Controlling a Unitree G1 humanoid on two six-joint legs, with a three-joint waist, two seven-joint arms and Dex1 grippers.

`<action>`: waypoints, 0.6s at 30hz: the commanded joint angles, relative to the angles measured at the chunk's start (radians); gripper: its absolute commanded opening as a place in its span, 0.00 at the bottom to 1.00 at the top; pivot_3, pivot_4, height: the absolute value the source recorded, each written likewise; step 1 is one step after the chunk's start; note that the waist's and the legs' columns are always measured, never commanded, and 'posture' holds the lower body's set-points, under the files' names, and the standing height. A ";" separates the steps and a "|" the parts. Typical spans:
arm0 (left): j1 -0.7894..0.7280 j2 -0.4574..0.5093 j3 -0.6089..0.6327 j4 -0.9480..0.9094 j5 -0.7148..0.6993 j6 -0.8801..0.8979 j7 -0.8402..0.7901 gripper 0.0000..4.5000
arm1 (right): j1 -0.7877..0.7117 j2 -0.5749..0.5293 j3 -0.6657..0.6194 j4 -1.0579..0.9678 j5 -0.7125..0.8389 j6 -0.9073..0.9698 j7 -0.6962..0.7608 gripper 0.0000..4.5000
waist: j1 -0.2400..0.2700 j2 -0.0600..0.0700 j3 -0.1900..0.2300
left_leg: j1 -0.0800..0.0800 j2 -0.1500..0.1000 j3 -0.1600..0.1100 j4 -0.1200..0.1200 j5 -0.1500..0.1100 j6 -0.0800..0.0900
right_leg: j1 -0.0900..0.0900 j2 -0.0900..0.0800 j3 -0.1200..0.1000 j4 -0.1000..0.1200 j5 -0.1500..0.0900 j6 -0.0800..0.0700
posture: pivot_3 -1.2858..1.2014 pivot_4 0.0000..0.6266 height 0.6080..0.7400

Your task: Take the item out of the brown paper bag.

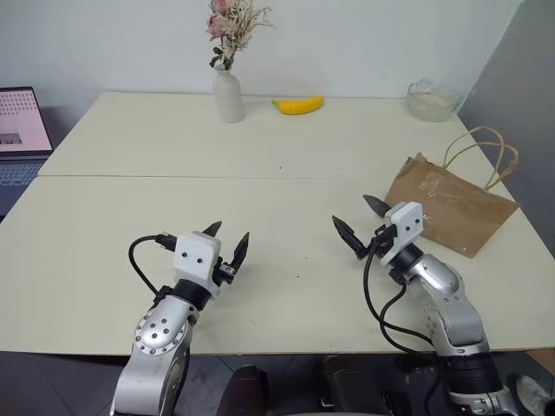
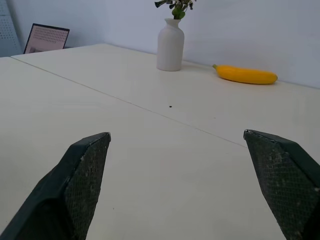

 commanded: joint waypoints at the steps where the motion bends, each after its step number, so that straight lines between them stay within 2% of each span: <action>1: -0.007 0.002 0.007 -0.045 -0.024 -0.005 -0.013 0.67 | -0.007 0.000 -0.005 -0.033 0.000 -0.026 -0.004 1.00 | 0.000 0.000 0.000 | 0.000 0.000 0.000 0.000 0.000 0.000 | 0.000 0.000 0.000 0.000 0.000 0.000 | 0.52 0.24 1.00; 11: -0.019 0.062 -0.039 -0.057 0.008 0.002 -0.065 0.67 | 0.014 -0.005 0.001 -0.043 -0.010 -0.016 -0.014 1.00 | 0.000 0.000 0.000 | 0.000 0.000 0.000 0.000 0.000 0.000 | 0.000 0.000 0.000 0.000 -0.001 -0.002 | 0.52 0.24 1.00; 18: -0.041 0.084 -0.032 -0.101 -0.076 0.055 -0.133 0.67 | 0.037 -0.028 -0.005 -0.098 -0.009 0.025 -0.013 1.00 | 0.000 0.000 0.000 | 0.000 0.000 0.000 0.000 0.000 0.000 | 0.000 0.000 0.000 0.000 -0.001 -0.002 | 0.52 0.24 1.00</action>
